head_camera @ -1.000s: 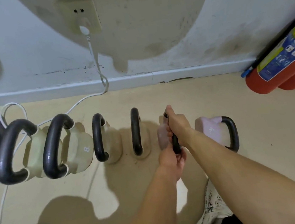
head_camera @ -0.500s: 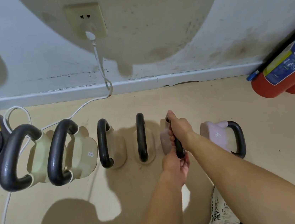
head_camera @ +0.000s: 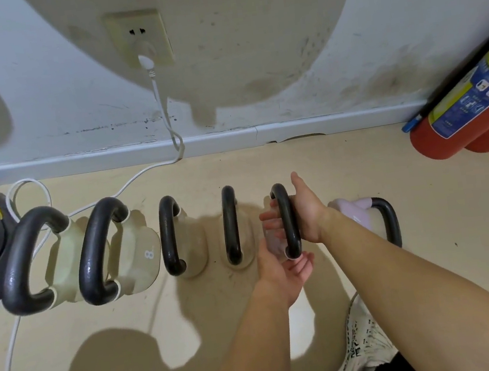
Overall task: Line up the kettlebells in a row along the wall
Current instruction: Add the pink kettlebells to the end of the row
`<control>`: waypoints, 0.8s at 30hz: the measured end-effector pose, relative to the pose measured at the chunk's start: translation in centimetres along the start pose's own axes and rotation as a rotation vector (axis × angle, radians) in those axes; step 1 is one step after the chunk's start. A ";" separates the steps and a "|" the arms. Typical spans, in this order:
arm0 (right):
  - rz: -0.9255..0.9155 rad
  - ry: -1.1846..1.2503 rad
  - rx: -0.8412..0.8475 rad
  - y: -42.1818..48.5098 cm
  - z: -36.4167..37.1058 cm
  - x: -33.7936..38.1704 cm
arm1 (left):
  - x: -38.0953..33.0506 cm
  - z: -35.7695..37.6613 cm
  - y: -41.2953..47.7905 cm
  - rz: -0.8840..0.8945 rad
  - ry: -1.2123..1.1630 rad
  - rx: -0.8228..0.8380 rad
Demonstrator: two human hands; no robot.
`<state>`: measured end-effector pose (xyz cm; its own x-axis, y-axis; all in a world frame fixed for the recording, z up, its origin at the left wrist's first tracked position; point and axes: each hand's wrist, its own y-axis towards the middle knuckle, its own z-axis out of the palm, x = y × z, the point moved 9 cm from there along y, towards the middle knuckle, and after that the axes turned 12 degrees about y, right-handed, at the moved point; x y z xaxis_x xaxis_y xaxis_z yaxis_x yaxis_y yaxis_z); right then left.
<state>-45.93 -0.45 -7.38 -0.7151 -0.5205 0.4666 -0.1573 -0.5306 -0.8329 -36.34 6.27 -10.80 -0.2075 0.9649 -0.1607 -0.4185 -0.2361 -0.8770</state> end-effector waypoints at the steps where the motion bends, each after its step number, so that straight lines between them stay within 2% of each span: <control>1: 0.003 -0.014 -0.004 -0.1 -0.1 0.0 | 0.0 0.0 -0.2 -0.002 0.009 -0.002; 4: -0.054 -0.157 -0.078 -1.0 -1.5 1.0 | 1.0 -1.4 -0.8 0.010 0.070 -0.146; 7: -0.241 -0.270 -0.268 -1.9 -6.6 4.1 | 3.6 -2.1 -0.6 0.019 0.280 -0.332; 10: -0.383 -0.541 -0.572 -2.7 -15.6 6.7 | 7.0 1.3 0.6 -0.080 0.548 -0.259; 13: -0.281 -0.774 -0.799 -3.3 -23.6 6.4 | 9.2 5.1 2.7 -0.151 0.667 -0.187; 15: -0.168 -0.808 -0.832 -2.3 -27.5 5.1 | 10.7 7.2 4.5 -0.231 0.655 -0.131; 17: -0.145 -0.773 -0.803 -0.4 -29.5 3.8 | 11.3 8.4 6.6 -0.253 0.669 -0.134; 20: -0.215 -0.828 -0.805 1.9 -30.2 3.3 | 11.4 9.8 9.6 -0.169 0.756 -0.168; 24: -0.238 -0.929 -0.889 2.6 -29.2 3.8 | 11.8 10.2 11.2 -0.077 0.687 -0.232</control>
<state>-68.95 15.72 -16.50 0.0700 -0.9299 0.3611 -0.8628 -0.2381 -0.4460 -52.52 13.88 -17.93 0.4490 0.8498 -0.2762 -0.1957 -0.2080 -0.9583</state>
